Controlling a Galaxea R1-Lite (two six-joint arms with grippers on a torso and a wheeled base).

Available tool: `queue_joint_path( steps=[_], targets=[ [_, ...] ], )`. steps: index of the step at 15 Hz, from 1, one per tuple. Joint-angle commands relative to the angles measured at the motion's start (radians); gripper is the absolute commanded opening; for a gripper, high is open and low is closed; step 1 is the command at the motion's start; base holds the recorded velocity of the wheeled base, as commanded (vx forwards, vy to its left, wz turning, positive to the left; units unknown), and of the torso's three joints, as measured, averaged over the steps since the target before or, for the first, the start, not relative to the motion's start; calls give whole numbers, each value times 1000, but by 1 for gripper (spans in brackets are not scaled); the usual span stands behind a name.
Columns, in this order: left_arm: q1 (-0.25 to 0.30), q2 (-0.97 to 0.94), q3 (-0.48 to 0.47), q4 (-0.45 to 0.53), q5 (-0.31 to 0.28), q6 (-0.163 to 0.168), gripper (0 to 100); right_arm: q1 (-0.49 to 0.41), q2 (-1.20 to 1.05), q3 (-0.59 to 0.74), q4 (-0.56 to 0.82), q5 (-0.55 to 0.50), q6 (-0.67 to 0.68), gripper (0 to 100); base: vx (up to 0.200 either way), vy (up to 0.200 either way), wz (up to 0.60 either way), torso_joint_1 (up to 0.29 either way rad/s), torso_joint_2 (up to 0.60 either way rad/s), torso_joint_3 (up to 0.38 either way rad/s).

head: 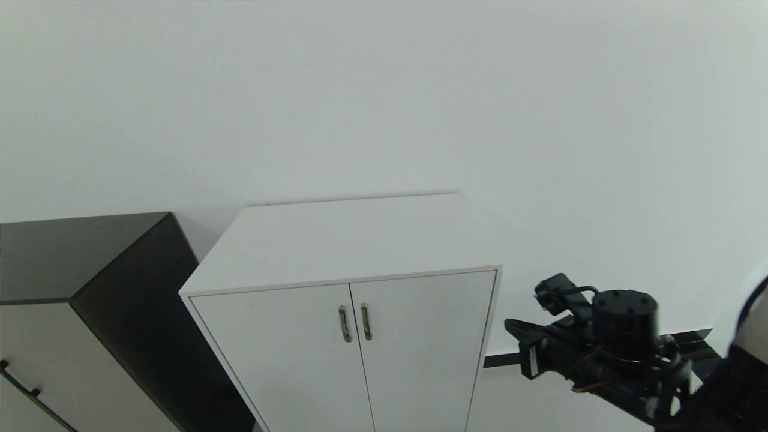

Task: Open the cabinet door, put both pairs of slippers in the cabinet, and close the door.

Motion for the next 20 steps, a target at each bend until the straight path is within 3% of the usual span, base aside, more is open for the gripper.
queue_joint_path(
  steps=[1,3,5,8,15,20],
  targets=[
    [0,0,0,0,0,-1,0,-70,-253,239,-3,-9,-20,0,0,0,0,0,0,0],
    [0,0,0,0,0,-1,0,-115,-330,361,-5,-9,-27,0,0,0,0,0,0,0],
    [0,0,0,0,0,-1,0,-148,-387,377,28,-23,-26,0,0,0,0,0,0,0],
    [0,0,0,0,2,-3,0,-222,-517,377,198,-87,-40,0,0,0,0,0,0,0],
    [0,0,0,0,2,-3,0,-234,-1099,377,931,-64,-116,0,0,0,0,0,0,0],
    [0,0,0,0,0,-3,0,-230,-1398,377,1169,22,-121,0,0,0,0,0,0,0]
  ],
)
